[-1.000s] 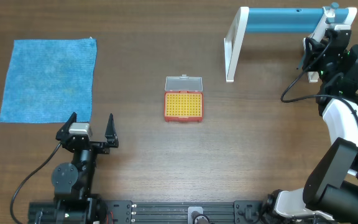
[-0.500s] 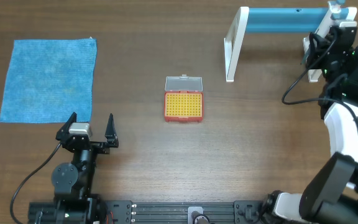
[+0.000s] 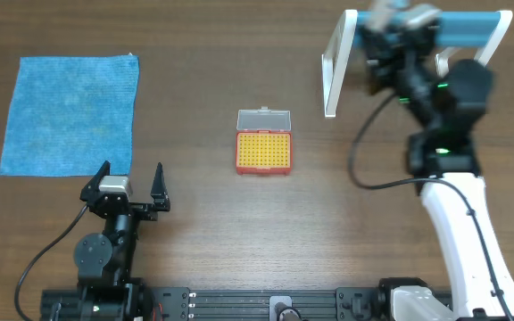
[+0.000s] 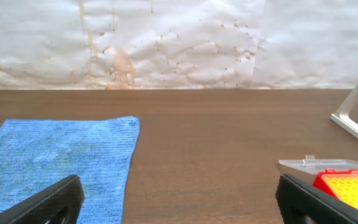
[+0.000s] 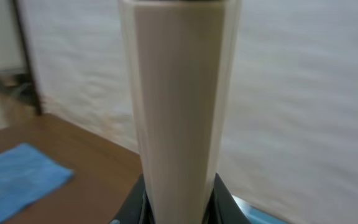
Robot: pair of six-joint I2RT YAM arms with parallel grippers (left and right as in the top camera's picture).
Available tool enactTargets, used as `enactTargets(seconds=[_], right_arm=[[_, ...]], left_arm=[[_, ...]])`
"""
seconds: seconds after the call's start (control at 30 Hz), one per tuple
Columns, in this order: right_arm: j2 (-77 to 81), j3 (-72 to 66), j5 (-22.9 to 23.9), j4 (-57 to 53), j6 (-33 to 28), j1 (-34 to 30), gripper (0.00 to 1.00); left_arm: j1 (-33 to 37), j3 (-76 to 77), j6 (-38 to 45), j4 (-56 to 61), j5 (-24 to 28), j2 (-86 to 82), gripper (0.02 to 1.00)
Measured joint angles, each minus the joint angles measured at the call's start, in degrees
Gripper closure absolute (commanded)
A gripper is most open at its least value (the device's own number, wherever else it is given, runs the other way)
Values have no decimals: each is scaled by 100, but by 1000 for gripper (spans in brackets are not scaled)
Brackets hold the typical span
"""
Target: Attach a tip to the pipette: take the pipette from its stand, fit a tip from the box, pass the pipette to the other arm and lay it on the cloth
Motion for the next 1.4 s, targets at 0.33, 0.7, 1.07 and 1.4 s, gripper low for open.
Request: enactTargets(seconds=[0.33, 0.7, 1.07, 1.4], right_arm=[[680, -2083, -127, 3626, -28, 1937, 923], [1502, -2474, -566, 4354, -26, 1950, 923], [1742, -2562, -990, 4216, -28, 1950, 919], [1834, -2765, -1029, 4218, -208, 2079, 923]], left_arm=[[0, 0, 2, 0, 0, 0, 20], [0, 0, 2, 0, 0, 0, 20], [0, 0, 2, 0, 0, 0, 20], [0, 0, 2, 0, 0, 0, 20]])
